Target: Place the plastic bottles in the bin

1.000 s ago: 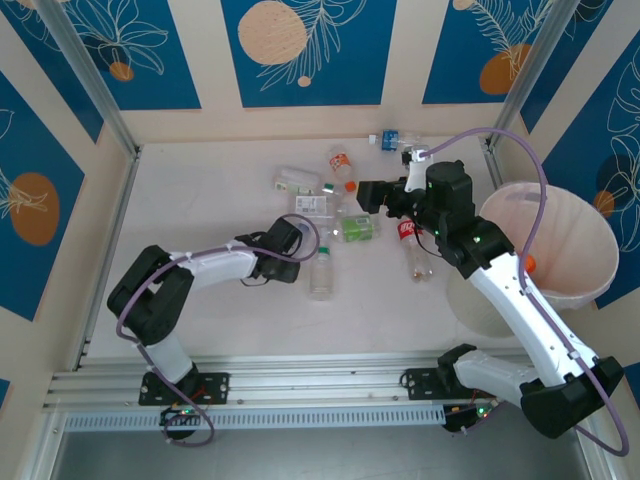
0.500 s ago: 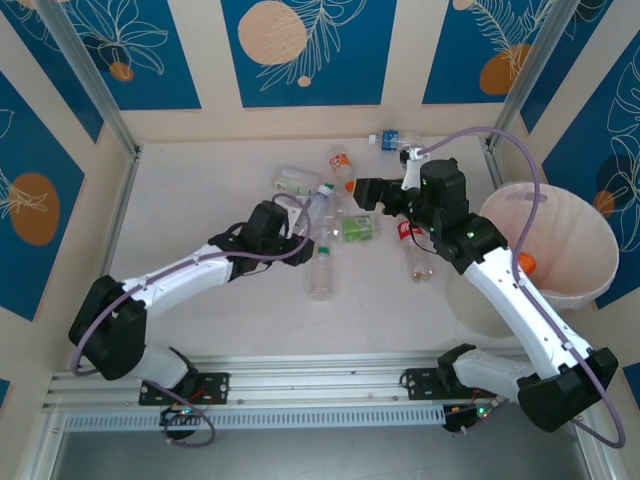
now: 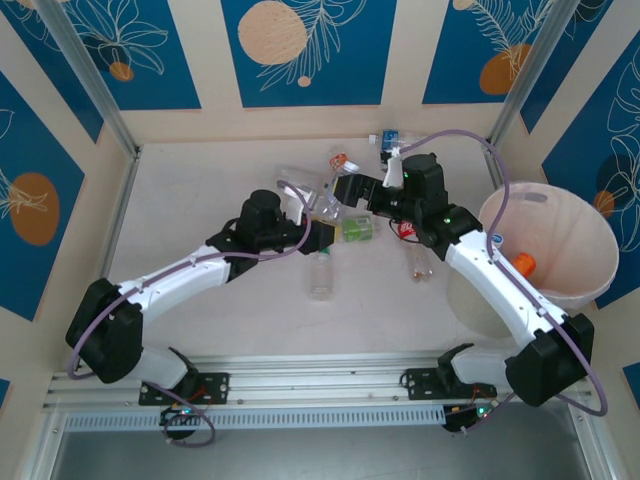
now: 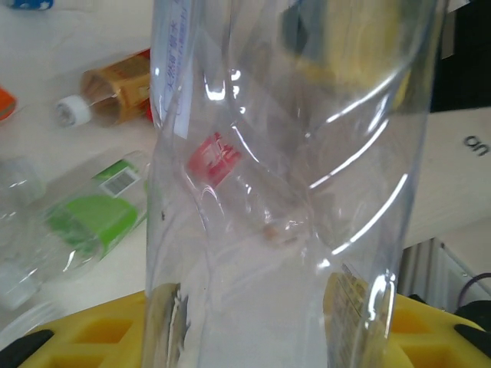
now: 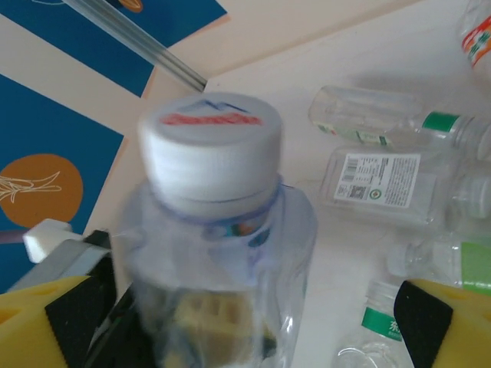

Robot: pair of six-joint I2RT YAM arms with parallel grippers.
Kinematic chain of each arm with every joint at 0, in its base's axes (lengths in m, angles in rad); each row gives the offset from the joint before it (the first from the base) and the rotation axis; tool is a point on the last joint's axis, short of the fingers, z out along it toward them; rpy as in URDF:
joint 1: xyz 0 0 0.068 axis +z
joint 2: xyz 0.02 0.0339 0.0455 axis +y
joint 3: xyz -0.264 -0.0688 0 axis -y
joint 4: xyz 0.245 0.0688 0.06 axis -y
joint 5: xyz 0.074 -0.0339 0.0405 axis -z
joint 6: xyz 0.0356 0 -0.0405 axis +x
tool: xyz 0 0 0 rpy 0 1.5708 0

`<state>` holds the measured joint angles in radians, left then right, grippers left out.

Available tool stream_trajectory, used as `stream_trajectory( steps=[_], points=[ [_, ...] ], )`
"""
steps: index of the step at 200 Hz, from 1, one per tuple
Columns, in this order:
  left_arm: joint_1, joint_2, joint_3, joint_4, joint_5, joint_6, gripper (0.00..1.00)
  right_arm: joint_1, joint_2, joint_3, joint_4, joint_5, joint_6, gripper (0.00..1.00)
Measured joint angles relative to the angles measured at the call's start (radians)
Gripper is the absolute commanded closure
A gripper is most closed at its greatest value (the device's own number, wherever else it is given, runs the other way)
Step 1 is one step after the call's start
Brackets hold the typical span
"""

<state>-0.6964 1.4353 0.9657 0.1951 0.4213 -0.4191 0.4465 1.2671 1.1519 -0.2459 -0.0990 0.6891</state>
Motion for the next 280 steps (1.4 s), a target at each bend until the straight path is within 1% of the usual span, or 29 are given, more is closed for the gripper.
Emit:
stream_trajectory(
  steps=[39,49,61,79,109,124,142,148,168,182,192,201,244,280],
  points=[
    [0.0,0.009,-0.01,0.039,0.043,-0.022,0.64,0.0,0.047,0.005,0.003,-0.035,0.026,0.0],
    [0.0,0.012,-0.01,0.045,0.05,-0.025,0.64,0.0,0.051,0.005,0.003,-0.04,0.029,0.01],
    [0.0,0.018,-0.01,0.057,0.061,-0.027,0.64,0.0,0.053,0.008,0.004,-0.044,0.03,0.08],
    [0.0,0.029,-0.01,0.068,0.079,-0.029,0.63,0.0,0.059,0.011,0.008,-0.055,0.041,0.22],
    [0.0,0.051,-0.01,0.081,0.105,-0.042,0.6,0.0,0.066,0.012,0.021,-0.071,0.047,0.41],
    [0.0,0.059,-0.009,0.091,0.115,-0.046,0.57,0.0,0.066,0.012,0.022,-0.073,0.04,0.49],
    [0.0,0.07,-0.003,0.098,0.121,-0.047,0.52,0.0,0.065,0.012,0.02,-0.065,0.026,0.58],
    [0.0,0.074,0.001,0.098,0.121,-0.048,0.49,0.0,0.065,0.012,0.021,-0.063,0.021,0.61],
    [0.0,0.089,0.013,0.1,0.126,-0.052,0.37,0.0,0.063,0.011,0.022,-0.049,0.016,0.65],
    [-0.001,0.092,0.017,0.102,0.136,-0.051,0.22,0.0,0.06,0.011,0.022,-0.044,0.01,0.66],
    [-0.001,0.094,0.018,0.098,0.136,-0.052,0.09,0.0,0.055,0.011,0.022,-0.043,0.006,0.66],
    [-0.001,0.095,0.019,0.097,0.136,-0.046,0.01,0.0,0.047,0.011,0.022,-0.043,0.003,0.67],
    [-0.001,0.095,0.014,0.126,0.133,-0.061,0.0,-0.002,0.003,0.011,0.006,-0.006,-0.044,0.73],
    [-0.008,0.052,-0.036,0.172,0.066,-0.06,0.0,-0.002,-0.074,0.012,-0.048,0.068,-0.117,0.76]
  ],
)
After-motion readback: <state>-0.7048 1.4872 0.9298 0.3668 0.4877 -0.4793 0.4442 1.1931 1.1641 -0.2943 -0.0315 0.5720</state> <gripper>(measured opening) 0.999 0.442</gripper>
